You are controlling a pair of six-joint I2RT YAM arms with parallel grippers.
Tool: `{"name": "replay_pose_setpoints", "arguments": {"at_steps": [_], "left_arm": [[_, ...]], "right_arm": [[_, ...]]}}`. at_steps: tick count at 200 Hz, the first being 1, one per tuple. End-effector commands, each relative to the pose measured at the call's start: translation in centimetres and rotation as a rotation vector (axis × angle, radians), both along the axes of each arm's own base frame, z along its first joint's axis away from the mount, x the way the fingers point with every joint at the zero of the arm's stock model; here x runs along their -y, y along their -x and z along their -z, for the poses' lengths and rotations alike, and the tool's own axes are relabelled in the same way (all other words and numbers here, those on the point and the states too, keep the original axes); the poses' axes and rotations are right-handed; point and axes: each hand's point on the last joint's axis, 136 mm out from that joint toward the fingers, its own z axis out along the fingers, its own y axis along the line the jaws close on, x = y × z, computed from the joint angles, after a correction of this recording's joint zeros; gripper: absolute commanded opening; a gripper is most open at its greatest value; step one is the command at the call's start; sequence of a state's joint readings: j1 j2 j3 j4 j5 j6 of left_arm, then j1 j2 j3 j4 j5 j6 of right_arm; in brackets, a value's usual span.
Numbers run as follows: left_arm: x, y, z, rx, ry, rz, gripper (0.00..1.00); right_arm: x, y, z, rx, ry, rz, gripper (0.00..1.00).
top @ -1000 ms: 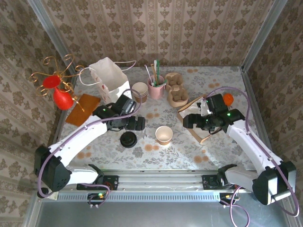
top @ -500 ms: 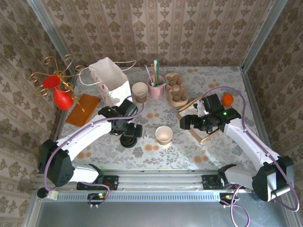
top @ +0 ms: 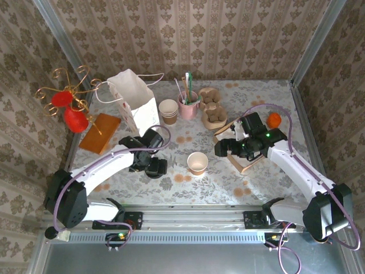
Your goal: Pack the takeout coffee
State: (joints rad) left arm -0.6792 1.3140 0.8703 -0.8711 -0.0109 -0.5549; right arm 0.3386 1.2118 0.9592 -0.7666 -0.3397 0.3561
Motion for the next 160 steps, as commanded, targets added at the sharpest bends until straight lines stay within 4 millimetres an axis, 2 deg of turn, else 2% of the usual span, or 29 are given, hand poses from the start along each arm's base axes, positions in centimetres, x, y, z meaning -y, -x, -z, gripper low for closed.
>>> {"name": "replay_pose_setpoints", "arguments": {"at_steps": [1, 53, 87, 129, 160], "left_arm": [[0.1, -0.2, -0.3, 0.008, 0.046, -0.033, 1.00], [-0.7, -0.1, 0.3, -0.011, 0.044, -0.044, 0.99], [-0.1, -0.6, 1.0, -0.011, 0.052, -0.034, 0.95], [0.4, -1.0, 2.9, -0.043, 0.042, -0.019, 0.95], [0.6, -1.5, 3.2, -0.040, 0.051, -0.032, 0.94]], "right_arm": [[0.1, -0.1, -1.0, 0.028, 0.021, -0.021, 1.00], [-0.1, -0.1, -0.7, 0.025, 0.021, -0.028, 0.97], [-0.1, 0.0, -0.7, 0.021, 0.025, -0.026, 0.96], [0.1, 0.0, -0.7, 0.029, 0.036, -0.026, 0.96], [0.0, -0.1, -0.4, 0.022, 0.037, -0.031, 0.95]]}}
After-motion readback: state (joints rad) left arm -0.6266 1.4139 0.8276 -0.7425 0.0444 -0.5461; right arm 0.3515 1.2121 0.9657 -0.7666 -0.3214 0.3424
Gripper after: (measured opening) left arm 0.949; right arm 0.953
